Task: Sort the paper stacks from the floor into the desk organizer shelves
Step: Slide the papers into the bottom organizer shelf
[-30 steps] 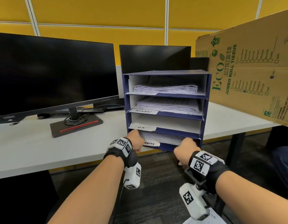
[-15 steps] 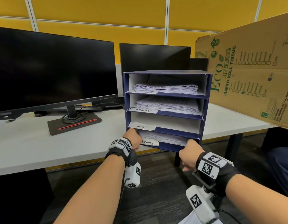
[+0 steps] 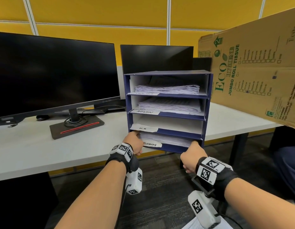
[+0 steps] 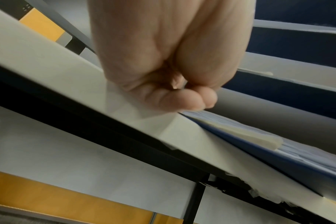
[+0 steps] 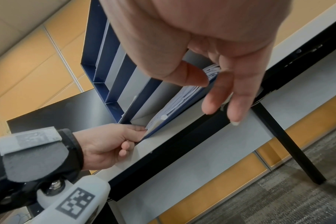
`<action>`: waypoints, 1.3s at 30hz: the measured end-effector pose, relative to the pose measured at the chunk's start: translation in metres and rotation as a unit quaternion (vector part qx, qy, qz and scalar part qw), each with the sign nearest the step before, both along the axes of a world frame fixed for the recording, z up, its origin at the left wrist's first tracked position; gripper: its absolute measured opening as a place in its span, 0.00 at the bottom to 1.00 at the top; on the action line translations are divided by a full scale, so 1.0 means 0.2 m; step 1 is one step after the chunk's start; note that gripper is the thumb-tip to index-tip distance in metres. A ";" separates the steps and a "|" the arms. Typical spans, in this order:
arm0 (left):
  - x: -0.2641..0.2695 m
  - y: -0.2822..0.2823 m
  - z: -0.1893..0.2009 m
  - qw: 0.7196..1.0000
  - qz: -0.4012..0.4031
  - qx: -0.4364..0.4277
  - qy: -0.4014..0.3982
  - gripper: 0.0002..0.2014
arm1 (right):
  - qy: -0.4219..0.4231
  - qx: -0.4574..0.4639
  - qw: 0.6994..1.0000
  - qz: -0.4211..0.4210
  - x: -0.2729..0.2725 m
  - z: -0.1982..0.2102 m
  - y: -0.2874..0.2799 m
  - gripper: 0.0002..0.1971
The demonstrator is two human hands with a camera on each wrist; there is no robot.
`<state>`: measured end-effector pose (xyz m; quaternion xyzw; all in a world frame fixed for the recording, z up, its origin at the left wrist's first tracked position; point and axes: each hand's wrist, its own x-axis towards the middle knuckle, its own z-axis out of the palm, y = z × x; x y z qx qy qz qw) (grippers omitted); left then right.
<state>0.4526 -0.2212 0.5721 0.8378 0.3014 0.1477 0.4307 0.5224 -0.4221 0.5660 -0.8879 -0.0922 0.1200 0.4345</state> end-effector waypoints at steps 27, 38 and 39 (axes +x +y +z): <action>-0.28 0.01 0.04 0.958 0.047 0.268 0.086 0.14 | -0.309 -0.192 0.896 0.254 -0.13 0.06 0.16 0.13; -0.24 0.00 0.09 0.911 -0.009 0.349 0.218 0.18 | -0.332 -0.234 0.873 0.271 -0.11 0.04 0.19 0.09; -0.25 -0.02 0.10 0.906 -0.015 0.354 0.233 0.20 | -0.324 -0.240 0.872 0.277 -0.12 0.04 0.18 0.10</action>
